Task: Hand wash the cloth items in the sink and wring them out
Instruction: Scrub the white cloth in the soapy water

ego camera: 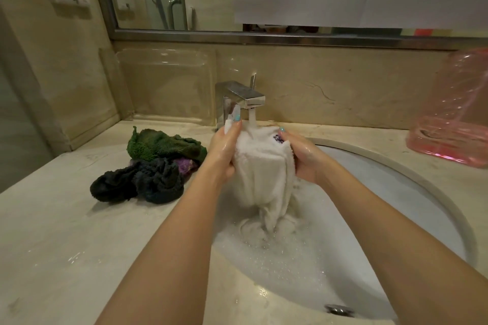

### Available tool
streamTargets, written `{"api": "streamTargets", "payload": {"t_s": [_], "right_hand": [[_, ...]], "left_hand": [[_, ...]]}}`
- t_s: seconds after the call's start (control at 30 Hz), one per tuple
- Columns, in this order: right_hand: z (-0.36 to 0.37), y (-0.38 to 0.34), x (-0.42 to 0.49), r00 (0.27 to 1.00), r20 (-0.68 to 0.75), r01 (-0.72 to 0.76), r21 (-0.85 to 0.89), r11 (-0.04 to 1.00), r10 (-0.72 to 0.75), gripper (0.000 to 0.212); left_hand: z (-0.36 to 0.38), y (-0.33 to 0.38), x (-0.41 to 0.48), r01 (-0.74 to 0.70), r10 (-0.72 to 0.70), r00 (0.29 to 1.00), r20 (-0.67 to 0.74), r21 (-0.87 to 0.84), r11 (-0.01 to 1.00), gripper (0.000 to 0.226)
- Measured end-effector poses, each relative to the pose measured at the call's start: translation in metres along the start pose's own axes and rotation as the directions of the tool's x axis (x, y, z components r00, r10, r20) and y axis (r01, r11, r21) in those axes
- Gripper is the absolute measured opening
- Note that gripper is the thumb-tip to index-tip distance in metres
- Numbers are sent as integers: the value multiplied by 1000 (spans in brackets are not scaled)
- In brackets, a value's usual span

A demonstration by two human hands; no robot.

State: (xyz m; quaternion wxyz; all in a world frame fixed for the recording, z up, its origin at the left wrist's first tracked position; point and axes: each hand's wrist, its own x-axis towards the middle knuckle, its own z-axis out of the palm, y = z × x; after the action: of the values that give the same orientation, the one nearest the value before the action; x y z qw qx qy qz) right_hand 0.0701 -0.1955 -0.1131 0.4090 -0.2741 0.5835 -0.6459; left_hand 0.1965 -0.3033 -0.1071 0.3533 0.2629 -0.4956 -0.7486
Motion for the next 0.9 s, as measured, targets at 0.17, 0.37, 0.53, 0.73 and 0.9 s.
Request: {"api": "streamTargets", "payload": {"t_s": [0.17,0.37,0.53,0.73,0.9], "right_hand": [[49,3,1,966,-86,208,-302,930,-244,24],[51,6,20,880,-395,125,-343,931,-264,40],[48,5,11,846,-469,155,-239,959,-254,36],[74,7,-5,881,-248,242,-496,834,-404,45],[37,0,16,823,-510,78,-335,939,-250,34]], "left_hand": [[17,-11,0,-54,82,979,-186,151,987,17],[47,-17,-23,-2,26,996,-90,257,966,21],[52,-16,-21,-66,87,995,-52,321,945,32],[24,-15,-7,-3,47,982,-183,234,972,21],[52,-16,-26,-120,118,993,30,397,910,39]]}}
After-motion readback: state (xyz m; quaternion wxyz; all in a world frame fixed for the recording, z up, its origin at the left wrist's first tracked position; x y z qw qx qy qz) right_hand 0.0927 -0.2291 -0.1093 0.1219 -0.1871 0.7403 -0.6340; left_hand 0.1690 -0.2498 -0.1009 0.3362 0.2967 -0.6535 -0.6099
